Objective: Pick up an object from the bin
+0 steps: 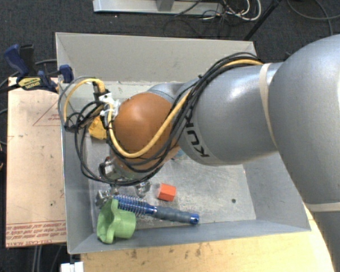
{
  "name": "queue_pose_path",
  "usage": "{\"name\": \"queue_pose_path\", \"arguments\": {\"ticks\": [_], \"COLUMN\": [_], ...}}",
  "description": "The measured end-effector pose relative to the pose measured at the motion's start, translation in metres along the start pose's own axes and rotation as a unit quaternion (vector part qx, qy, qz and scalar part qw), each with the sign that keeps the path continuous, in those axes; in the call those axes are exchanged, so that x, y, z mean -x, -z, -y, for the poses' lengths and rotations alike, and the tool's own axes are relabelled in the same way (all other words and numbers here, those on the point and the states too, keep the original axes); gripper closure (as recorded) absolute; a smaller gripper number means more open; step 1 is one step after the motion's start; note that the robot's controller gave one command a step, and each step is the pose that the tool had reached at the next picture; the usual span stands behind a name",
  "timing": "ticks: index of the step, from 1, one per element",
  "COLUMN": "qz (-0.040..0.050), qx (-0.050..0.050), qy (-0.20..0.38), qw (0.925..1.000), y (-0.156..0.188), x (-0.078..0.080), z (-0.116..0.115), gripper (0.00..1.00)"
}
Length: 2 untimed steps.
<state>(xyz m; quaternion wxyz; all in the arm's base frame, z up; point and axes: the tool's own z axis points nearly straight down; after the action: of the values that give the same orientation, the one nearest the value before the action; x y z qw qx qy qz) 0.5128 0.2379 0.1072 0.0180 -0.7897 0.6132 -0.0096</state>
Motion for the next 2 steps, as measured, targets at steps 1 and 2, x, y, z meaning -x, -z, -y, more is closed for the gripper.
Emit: {"name": "queue_pose_path", "arguments": {"ticks": [1, 2], "qz": [0.0006, 0.0], "qx": [-0.014, -0.013], "qy": [0.185, 0.29], "qw": [0.9827, 0.9569], "y": [0.007, 0.02], "x": [0.01, 0.011], "z": [-0.002, -0.008], "gripper": [0.0, 0.0]}}
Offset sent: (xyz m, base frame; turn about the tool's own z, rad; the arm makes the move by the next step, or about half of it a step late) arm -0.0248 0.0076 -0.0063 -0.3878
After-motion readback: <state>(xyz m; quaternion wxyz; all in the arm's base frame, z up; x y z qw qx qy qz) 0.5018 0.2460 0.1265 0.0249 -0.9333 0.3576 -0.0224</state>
